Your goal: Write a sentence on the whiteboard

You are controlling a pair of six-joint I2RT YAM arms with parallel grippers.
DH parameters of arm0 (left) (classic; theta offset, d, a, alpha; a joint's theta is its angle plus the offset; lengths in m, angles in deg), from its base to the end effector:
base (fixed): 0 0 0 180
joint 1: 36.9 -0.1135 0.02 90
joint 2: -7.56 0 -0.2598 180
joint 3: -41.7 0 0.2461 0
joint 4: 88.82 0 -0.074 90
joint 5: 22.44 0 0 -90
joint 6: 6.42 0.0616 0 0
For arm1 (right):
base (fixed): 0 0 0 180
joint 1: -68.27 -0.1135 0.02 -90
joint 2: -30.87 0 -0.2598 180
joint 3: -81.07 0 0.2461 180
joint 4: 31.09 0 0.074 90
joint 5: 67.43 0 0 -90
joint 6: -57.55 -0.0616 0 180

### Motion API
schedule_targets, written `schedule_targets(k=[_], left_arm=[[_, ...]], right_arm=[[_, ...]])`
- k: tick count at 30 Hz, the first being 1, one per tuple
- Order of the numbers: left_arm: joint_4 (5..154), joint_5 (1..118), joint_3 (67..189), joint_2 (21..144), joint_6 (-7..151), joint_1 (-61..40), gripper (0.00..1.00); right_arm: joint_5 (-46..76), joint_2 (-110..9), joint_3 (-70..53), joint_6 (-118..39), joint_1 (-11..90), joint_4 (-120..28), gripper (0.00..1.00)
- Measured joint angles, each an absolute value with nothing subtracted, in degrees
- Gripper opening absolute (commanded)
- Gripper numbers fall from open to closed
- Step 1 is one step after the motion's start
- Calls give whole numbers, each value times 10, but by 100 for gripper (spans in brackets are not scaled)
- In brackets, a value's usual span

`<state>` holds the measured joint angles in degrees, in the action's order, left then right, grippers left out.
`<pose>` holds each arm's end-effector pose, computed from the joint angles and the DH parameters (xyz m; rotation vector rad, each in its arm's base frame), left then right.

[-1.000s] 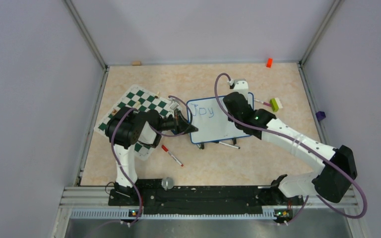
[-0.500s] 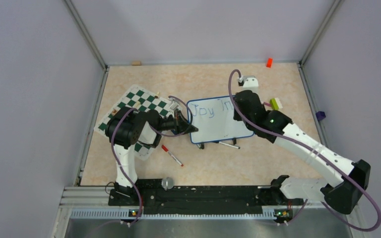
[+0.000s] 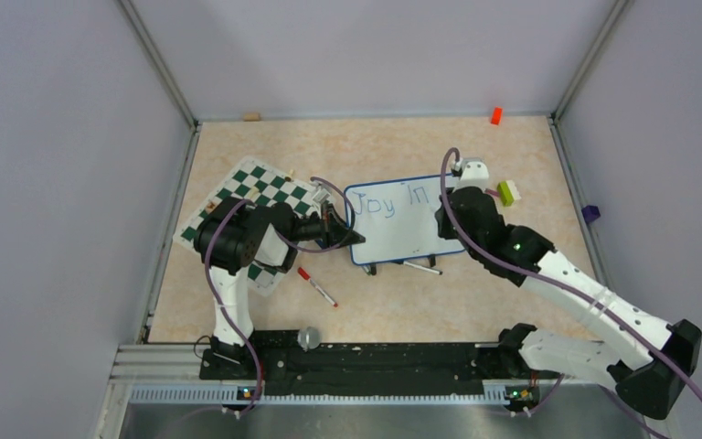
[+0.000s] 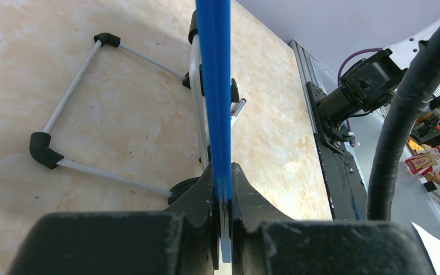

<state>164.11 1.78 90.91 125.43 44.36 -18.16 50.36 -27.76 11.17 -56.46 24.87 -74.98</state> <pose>0.2945 -0.1592 0.1213 0.7481 1.6320 -1.6022 0.1900 0.1401 0.3142 -0.0718 2.0728 0.2012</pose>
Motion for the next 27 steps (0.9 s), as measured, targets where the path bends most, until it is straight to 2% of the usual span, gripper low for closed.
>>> schedule_targets(k=[5, 14, 27], left_arm=[[1641, 18, 909, 1254, 444, -182, 0], [1642, 19, 904, 1250, 451, -182, 0], [1645, 25, 894, 1243, 457, -182, 0]], right_arm=[[512, -255, 154, -582, 225, -732, 0], [574, -283, 163, -608, 112, -708, 0], [597, -319, 163, -613, 95, -684, 0]])
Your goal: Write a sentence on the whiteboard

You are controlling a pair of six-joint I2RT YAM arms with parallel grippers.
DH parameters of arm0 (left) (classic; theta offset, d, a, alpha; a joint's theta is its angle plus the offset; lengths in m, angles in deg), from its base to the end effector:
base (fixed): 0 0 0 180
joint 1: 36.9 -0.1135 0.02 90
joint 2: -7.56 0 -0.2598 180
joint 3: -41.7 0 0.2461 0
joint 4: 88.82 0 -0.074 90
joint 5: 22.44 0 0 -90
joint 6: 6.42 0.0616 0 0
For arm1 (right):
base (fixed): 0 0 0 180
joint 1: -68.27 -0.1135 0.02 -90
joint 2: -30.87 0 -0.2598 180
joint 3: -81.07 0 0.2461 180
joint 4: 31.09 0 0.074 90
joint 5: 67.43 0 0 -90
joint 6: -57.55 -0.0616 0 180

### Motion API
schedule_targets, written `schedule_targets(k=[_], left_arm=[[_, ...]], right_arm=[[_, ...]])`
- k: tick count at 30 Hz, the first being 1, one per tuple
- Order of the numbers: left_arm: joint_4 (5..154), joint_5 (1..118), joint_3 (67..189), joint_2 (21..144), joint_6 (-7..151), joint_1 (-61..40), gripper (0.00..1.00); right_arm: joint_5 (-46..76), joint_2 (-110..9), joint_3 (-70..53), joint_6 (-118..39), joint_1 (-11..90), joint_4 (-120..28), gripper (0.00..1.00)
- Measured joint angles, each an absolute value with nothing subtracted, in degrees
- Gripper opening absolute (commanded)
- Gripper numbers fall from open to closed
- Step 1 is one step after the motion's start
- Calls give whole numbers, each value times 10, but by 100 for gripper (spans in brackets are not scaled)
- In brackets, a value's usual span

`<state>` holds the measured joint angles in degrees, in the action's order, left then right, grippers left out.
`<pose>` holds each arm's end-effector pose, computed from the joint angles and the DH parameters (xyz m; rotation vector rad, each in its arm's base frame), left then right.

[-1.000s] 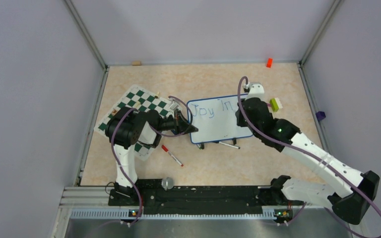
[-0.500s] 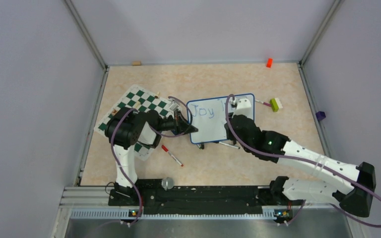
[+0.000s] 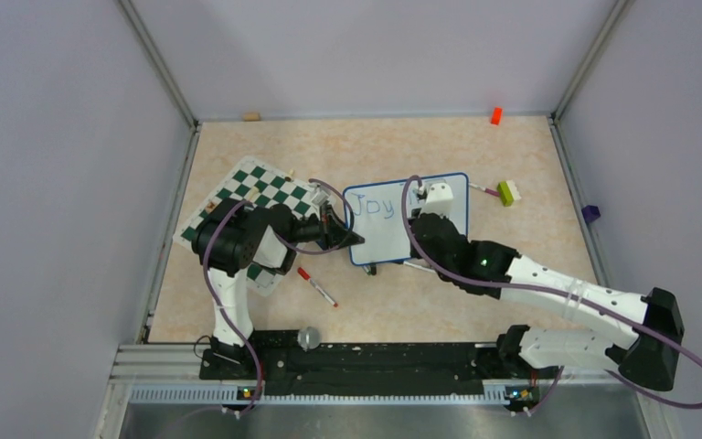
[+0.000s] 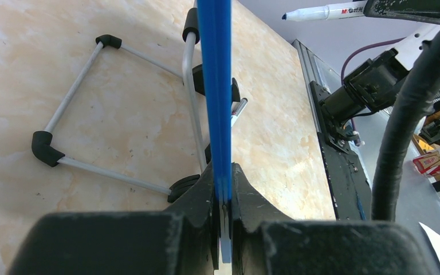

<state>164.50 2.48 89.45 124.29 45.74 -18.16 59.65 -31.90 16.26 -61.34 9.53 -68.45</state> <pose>0.2896 -0.1573 0.1234 0.7537 1.6171 -1.5771 0.1602 0.1923 0.2821 -0.1826 2.0503 0.2352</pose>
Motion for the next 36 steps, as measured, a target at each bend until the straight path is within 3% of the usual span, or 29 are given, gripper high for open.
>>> schedule_targets(k=[36], left_arm=[[1645, 33, 891, 1243, 454, -182, 0]], right_arm=[[622, -432, 114, -672, 52, -675, 0]])
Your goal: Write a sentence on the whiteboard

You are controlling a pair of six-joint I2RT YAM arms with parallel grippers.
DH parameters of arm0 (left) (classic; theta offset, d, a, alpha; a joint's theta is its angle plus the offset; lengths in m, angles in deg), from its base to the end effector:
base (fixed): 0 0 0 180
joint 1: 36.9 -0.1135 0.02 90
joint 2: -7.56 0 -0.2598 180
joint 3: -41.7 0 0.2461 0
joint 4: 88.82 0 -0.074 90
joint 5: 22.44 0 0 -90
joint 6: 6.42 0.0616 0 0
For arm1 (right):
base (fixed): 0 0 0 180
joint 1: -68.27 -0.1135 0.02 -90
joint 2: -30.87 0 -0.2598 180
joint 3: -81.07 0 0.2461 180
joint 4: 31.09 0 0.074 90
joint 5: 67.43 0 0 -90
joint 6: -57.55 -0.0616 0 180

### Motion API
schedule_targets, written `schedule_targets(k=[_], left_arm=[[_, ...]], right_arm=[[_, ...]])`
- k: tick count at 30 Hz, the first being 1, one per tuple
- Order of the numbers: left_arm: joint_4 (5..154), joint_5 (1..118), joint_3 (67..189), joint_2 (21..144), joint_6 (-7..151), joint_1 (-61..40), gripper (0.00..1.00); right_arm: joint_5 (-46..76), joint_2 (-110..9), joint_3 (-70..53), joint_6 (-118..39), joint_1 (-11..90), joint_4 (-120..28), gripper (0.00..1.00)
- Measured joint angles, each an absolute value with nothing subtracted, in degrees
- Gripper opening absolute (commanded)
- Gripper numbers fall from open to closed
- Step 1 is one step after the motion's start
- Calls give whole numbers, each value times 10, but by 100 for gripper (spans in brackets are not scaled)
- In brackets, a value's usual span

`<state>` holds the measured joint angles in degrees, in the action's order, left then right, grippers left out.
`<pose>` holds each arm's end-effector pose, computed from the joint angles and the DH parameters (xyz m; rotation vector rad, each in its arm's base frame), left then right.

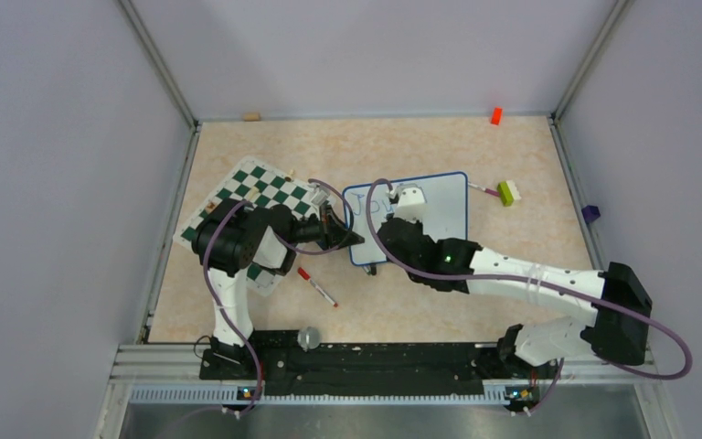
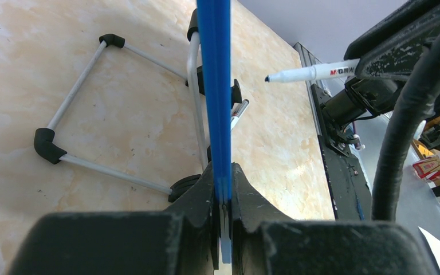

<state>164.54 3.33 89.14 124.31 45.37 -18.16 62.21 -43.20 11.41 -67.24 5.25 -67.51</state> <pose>0.2894 -0.1568 0.1224 0.7324 1.6272 -1.5739 0.1648 0.2370 0.2650 -0.1745 2.0991 0.2242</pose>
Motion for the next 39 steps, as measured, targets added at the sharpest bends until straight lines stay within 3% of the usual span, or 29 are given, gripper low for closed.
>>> schedule_targets(k=[39], left_arm=[[1647, 33, 890, 1243, 454, -182, 0]], right_arm=[[652, -529, 43, -686, 21, -696, 0]])
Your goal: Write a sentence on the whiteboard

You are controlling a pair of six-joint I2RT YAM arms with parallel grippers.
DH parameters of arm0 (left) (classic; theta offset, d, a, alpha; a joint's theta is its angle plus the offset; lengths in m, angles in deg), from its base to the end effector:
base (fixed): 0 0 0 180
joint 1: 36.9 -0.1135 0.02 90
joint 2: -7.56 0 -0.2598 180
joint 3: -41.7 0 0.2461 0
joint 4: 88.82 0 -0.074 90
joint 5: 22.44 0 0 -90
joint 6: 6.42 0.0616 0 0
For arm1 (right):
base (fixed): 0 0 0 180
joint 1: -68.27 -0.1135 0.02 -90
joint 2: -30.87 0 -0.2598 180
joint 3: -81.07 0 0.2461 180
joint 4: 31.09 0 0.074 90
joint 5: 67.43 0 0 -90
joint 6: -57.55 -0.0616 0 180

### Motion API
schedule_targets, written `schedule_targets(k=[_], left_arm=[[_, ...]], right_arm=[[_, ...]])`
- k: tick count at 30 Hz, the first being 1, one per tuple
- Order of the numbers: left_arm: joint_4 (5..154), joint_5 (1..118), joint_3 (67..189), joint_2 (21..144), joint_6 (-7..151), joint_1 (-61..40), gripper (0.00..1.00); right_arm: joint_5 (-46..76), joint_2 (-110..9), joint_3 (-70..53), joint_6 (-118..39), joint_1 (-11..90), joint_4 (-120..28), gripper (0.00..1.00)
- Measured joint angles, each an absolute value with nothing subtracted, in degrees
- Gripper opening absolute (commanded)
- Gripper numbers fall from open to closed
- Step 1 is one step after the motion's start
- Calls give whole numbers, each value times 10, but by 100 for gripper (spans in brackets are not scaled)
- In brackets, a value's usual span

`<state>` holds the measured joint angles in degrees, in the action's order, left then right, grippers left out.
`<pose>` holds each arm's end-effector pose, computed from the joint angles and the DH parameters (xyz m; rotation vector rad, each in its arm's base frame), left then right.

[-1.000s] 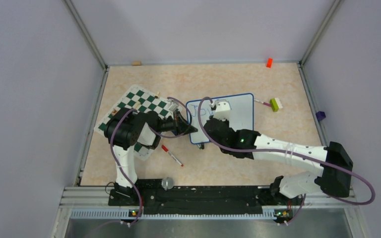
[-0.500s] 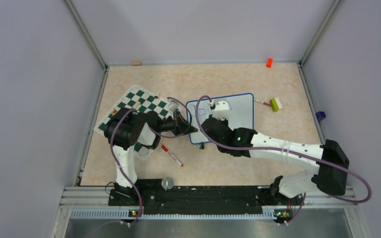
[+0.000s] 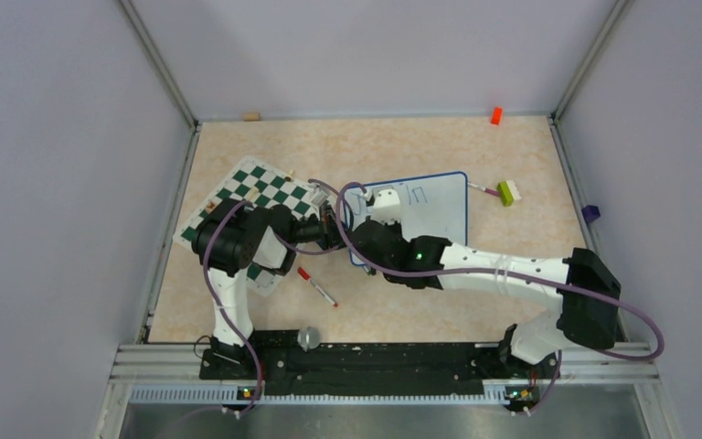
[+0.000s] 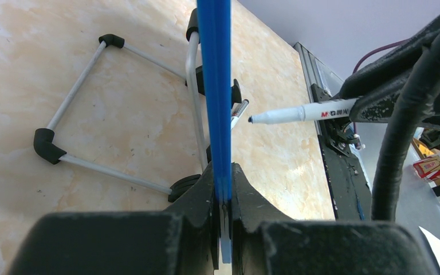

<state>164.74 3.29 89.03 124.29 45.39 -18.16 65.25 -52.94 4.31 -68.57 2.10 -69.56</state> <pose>0.2889 -0.1566 0.1225 0.7342 1.6251 -1.5734 0.1674 0.2757 0.2565 -0.2204 2.1154 0.1540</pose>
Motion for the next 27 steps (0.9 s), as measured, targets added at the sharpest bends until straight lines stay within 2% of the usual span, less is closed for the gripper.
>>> schedule_targets(k=[14, 16, 18, 27], left_arm=[[1649, 33, 888, 1241, 455, -182, 0], [1649, 34, 886, 1239, 457, -182, 3], [1649, 37, 883, 1236, 458, -182, 13], [1645, 44, 876, 1229, 465, -184, 28]], right_arm=[[669, -542, 31, -661, 3, -669, 0], [671, -542, 32, -661, 3, -668, 0], [674, -540, 33, -661, 3, -662, 0], [688, -504, 48, -661, 3, -646, 0]])
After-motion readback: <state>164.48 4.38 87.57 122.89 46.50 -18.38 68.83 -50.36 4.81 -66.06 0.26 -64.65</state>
